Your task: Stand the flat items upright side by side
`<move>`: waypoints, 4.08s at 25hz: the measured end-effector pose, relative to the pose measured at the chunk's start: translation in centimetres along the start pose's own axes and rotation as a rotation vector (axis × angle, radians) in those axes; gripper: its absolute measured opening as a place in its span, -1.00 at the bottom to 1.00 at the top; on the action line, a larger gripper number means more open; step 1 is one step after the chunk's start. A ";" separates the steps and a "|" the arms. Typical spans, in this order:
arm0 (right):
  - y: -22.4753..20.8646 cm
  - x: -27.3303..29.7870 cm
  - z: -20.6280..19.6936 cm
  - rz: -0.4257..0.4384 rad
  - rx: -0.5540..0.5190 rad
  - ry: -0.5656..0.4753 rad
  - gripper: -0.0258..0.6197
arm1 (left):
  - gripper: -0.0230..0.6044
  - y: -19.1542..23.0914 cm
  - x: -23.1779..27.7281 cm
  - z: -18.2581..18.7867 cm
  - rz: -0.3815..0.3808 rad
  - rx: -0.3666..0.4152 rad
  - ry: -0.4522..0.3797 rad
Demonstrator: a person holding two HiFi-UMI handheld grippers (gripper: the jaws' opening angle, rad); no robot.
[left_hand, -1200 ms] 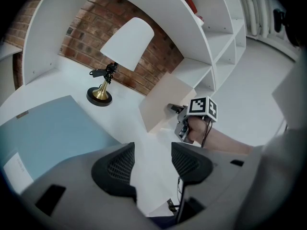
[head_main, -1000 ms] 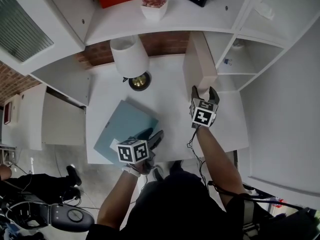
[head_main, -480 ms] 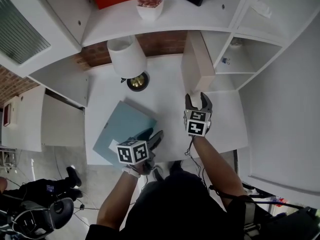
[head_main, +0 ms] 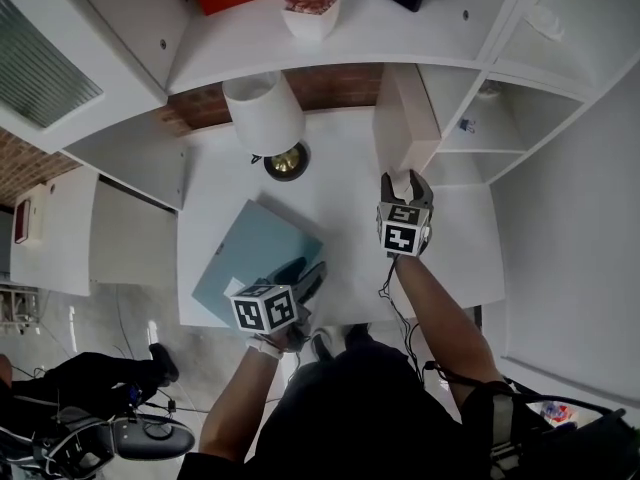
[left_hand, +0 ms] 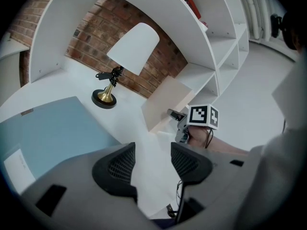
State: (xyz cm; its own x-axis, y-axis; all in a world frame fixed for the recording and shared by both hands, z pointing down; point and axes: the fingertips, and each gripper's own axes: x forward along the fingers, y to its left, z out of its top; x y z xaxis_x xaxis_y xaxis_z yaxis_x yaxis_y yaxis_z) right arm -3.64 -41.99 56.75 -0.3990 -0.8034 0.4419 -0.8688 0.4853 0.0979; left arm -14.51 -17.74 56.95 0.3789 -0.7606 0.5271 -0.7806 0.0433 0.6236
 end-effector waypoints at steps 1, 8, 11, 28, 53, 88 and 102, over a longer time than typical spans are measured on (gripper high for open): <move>0.1 0.0 0.0 0.002 -0.004 0.000 -0.23 | -0.19 0.0 0.0 0.1 -0.001 -0.001 -0.006; 0.3 -1.3 -0.4 0.047 -0.004 -0.029 -0.25 | -0.19 0.0 -0.3 0.7 0.014 0.021 -0.058; 1.6 -2.7 -0.5 0.104 -0.008 -0.038 -0.28 | -0.21 1.0 -1.8 1.2 0.055 0.034 -0.127; 24.8 -6.6 -4.5 0.847 -0.061 0.253 -0.39 | -0.22 14.8 -19.1 -4.7 0.385 -0.188 -0.358; 30.0 -2.5 -12.6 1.032 -0.121 0.586 0.02 | -0.02 22.2 -16.7 -13.0 0.499 -0.525 -0.282; 26.0 -12.0 -16.2 0.795 0.637 0.470 -0.01 | -0.03 14.3 -20.9 3.3 0.505 0.387 0.038; 22.1 -12.5 -14.4 0.615 0.223 0.423 -0.11 | -0.03 2.4 -17.7 6.7 0.393 0.644 0.047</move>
State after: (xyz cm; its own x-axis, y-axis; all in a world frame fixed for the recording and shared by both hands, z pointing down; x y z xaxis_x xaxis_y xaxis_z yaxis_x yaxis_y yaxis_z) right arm -13.63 -16.30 66.25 -0.7215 -0.1904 0.6658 -0.5838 0.6843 -0.4370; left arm -26.41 -8.52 45.19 0.0220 -0.7380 0.6744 -0.9933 -0.0924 -0.0688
